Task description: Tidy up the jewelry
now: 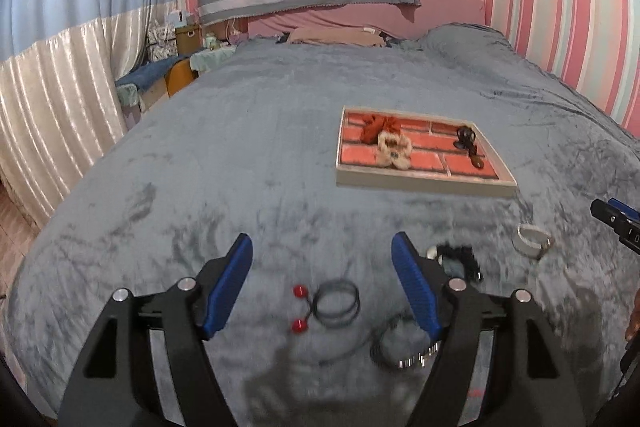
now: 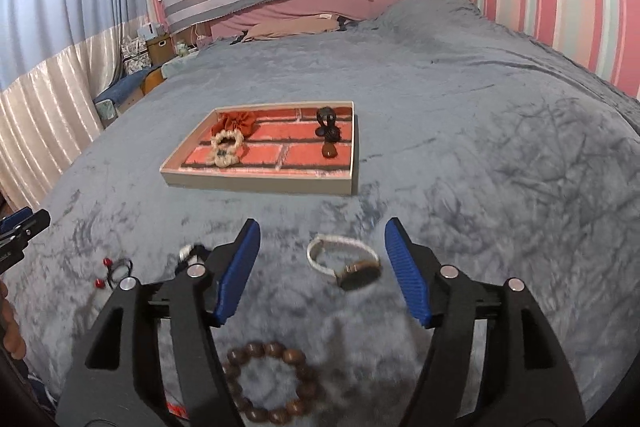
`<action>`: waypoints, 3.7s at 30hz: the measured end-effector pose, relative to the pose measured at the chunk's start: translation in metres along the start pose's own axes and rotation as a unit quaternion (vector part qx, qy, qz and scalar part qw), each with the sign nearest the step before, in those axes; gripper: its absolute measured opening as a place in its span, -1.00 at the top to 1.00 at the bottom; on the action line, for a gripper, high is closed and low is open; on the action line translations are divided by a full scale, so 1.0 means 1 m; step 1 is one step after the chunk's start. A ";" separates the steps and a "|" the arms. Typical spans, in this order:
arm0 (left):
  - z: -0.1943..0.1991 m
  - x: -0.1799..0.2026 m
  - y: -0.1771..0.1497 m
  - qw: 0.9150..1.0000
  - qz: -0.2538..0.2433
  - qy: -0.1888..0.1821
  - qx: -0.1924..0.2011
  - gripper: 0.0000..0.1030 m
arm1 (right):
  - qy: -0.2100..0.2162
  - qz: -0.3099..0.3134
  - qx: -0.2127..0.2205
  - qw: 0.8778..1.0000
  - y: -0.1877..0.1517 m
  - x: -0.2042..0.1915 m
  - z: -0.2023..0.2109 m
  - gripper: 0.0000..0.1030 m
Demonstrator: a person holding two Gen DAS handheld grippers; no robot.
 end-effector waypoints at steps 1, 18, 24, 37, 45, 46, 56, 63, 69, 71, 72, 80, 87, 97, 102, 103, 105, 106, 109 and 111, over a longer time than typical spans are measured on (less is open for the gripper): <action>0.001 -0.001 -0.007 1.000 0.001 0.000 -0.002 -0.38 | -0.004 0.002 0.001 1.000 -0.007 0.000 0.002 -0.28; -0.014 0.002 -0.087 1.000 -0.007 0.003 -0.029 -0.38 | -0.042 0.026 0.001 0.999 -0.093 -0.003 -0.001 -0.38; -0.022 0.007 -0.099 0.999 -0.010 -0.004 -0.034 -0.38 | -0.047 0.012 -0.010 0.999 -0.110 0.002 -0.003 -0.38; -0.053 0.018 -0.109 0.998 -0.010 -0.013 -0.066 -0.38 | -0.048 0.011 -0.037 0.998 -0.126 0.005 -0.021 -0.37; -0.070 0.016 -0.109 0.996 0.007 -0.027 -0.088 -0.38 | -0.045 0.029 -0.050 0.997 -0.129 -0.006 -0.035 -0.37; -0.072 0.017 -0.109 0.995 0.006 -0.029 -0.090 -0.38 | -0.047 0.032 -0.052 0.997 -0.130 -0.008 -0.037 -0.37; -0.085 0.033 -0.112 0.994 -0.027 -0.030 -0.102 -0.37 | -0.043 0.028 -0.072 0.996 -0.137 -0.007 -0.047 -0.33; -0.090 0.039 -0.118 0.992 -0.044 -0.033 -0.113 -0.14 | -0.032 0.016 -0.087 0.996 -0.143 -0.005 -0.054 -0.23; -0.090 0.047 -0.120 0.991 -0.061 -0.040 -0.113 0.10 | -0.027 0.017 -0.092 0.995 -0.144 -0.007 -0.057 -0.15; -0.092 0.047 -0.119 0.991 -0.055 -0.041 -0.114 0.16 | -0.026 0.015 -0.094 0.995 -0.144 -0.008 -0.058 -0.10; -0.093 0.046 -0.118 0.991 -0.052 -0.040 -0.114 0.21 | -0.024 0.013 -0.095 0.995 -0.144 -0.009 -0.059 -0.05; -0.092 0.047 -0.117 0.992 -0.048 -0.044 -0.107 0.60 | -0.011 0.012 -0.097 0.995 -0.142 -0.014 -0.063 0.22; -0.091 0.046 -0.117 0.993 -0.044 -0.043 -0.103 0.66 | -0.009 0.025 -0.090 0.996 -0.143 -0.020 -0.060 0.48; -0.089 0.044 -0.117 0.994 -0.041 -0.039 -0.095 0.77 | -0.013 0.037 -0.079 0.996 -0.140 -0.023 -0.058 0.56; -0.084 0.042 -0.114 0.995 -0.036 -0.044 -0.086 0.83 | -0.011 0.030 -0.062 0.998 -0.135 -0.021 -0.051 0.60; -0.083 0.042 -0.113 0.995 -0.036 -0.045 -0.083 0.83 | -0.009 0.028 -0.055 0.998 -0.133 -0.021 -0.048 0.60; -0.078 0.042 -0.110 0.996 -0.038 -0.042 -0.073 0.83 | -0.007 0.027 -0.044 0.999 -0.129 -0.021 -0.044 0.60; -0.076 0.043 -0.109 0.996 -0.040 -0.040 -0.069 0.84 | -0.005 0.027 -0.036 0.999 -0.126 -0.022 -0.040 0.60; -0.067 0.046 -0.101 0.997 -0.045 -0.041 -0.054 0.84 | 0.000 0.031 -0.016 0.999 -0.115 -0.027 -0.032 0.60; -0.060 0.049 -0.093 0.997 -0.050 -0.042 -0.043 0.85 | 0.003 0.034 -0.008 0.999 -0.107 -0.031 -0.028 0.60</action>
Point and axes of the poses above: each gripper's, at about its wrist camera, not at the fingertips, and z roughly against the way its jaws point, x to its right, y to its top, the point moved 8 cm from there along -z, roughly the way its jaws point, and after that the axes turned 3 degrees about z, right-handed, at the moved point
